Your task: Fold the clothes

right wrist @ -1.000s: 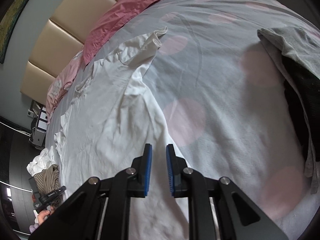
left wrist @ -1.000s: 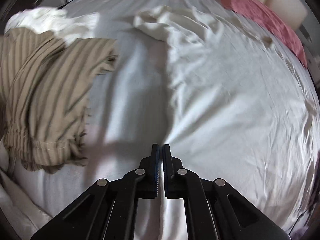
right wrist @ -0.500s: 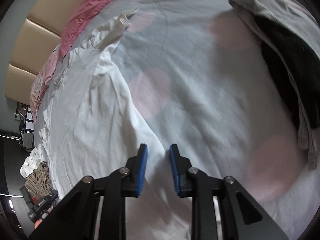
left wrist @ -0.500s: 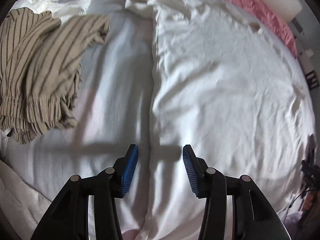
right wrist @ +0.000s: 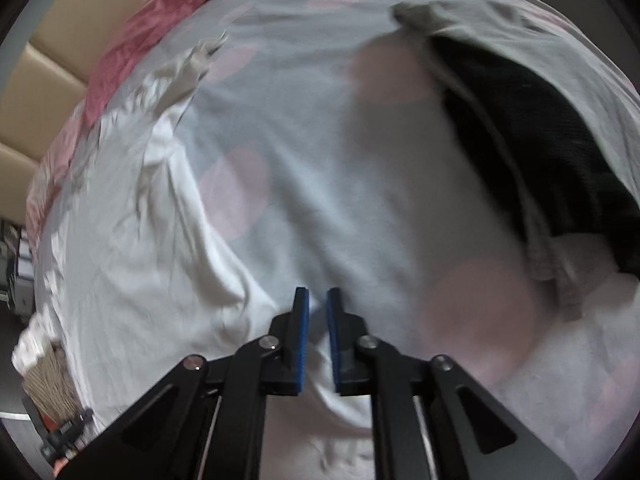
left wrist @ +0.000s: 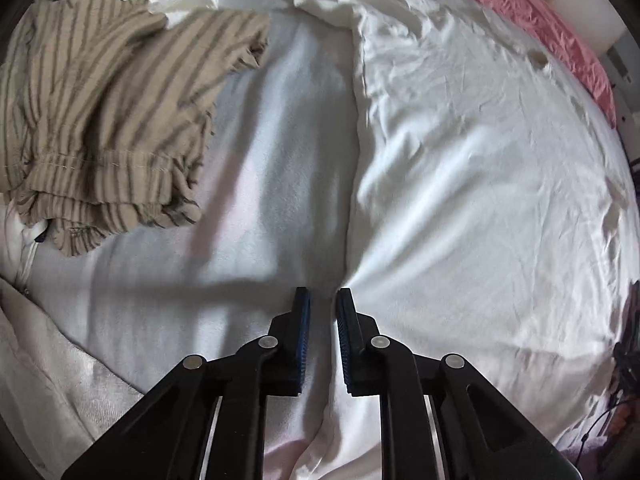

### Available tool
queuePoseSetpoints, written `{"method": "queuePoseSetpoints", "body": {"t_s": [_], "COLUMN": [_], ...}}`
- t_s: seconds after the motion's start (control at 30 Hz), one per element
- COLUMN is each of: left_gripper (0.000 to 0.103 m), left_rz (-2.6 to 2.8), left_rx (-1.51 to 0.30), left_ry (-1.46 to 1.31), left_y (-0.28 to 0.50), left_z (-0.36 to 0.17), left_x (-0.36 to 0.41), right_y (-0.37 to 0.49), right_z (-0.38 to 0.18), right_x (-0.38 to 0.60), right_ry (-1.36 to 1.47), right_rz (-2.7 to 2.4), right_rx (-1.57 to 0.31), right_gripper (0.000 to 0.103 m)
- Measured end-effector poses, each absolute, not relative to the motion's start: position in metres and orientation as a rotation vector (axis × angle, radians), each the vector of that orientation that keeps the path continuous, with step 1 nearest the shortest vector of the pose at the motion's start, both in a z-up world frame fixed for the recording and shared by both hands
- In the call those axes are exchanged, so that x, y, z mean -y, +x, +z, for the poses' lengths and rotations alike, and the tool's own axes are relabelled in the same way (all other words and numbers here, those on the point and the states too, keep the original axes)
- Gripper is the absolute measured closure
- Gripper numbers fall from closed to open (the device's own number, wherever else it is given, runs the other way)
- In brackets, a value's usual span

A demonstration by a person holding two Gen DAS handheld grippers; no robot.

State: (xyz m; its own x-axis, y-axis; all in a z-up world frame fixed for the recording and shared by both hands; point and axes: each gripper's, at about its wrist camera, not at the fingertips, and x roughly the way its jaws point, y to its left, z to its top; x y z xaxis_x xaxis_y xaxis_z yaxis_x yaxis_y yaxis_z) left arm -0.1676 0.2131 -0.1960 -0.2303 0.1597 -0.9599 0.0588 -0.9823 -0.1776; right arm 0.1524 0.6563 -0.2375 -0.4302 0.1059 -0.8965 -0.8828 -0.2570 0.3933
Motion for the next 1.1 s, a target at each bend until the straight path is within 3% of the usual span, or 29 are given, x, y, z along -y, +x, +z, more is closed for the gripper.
{"method": "queuePoseSetpoints", "body": {"t_s": [0.1,0.23,0.3,0.33,0.47,0.57,0.77,1.1], "left_gripper": [0.054,0.047,0.025,0.022,0.019,0.019,0.019,0.02], "left_rz": [2.474,2.641,2.739,2.747,2.771,2.779,2.7,2.652], "left_rx": [0.335,0.32,0.28,0.3,0.376,0.418,0.257,0.105], "left_ry": [-1.793,-1.574,-1.444,-1.412,-1.283,-1.201,-1.248,-1.445], "left_y": [-0.168,-0.173,-0.181,-0.191,-0.23,-0.261,-0.351,-0.464], "left_z": [-0.178,-0.155,-0.142,-0.139,-0.126,-0.118,-0.14,-0.187], "left_x": [-0.205,-0.203,-0.204,-0.205,-0.211,-0.215,-0.222,-0.238], "right_y": [0.156,0.127,0.11,0.1,0.053,0.01,-0.051,-0.063], "right_z": [-0.226,-0.198,-0.182,-0.175,-0.158,-0.161,-0.161,-0.181], "right_x": [-0.66,-0.652,-0.644,-0.639,-0.627,-0.628,-0.63,-0.646], "right_ry": [-0.934,-0.873,-0.846,-0.831,-0.828,-0.905,-0.881,-0.835], "right_rz": [1.809,1.977,2.072,2.116,2.265,2.314,2.39,2.416], "right_rx": [-1.274,-1.114,-0.972,-0.887,-0.657,-0.674,-0.715,-0.839], "right_gripper": [0.092,0.092,0.092,0.091,0.082,0.082,0.082,0.082]}}
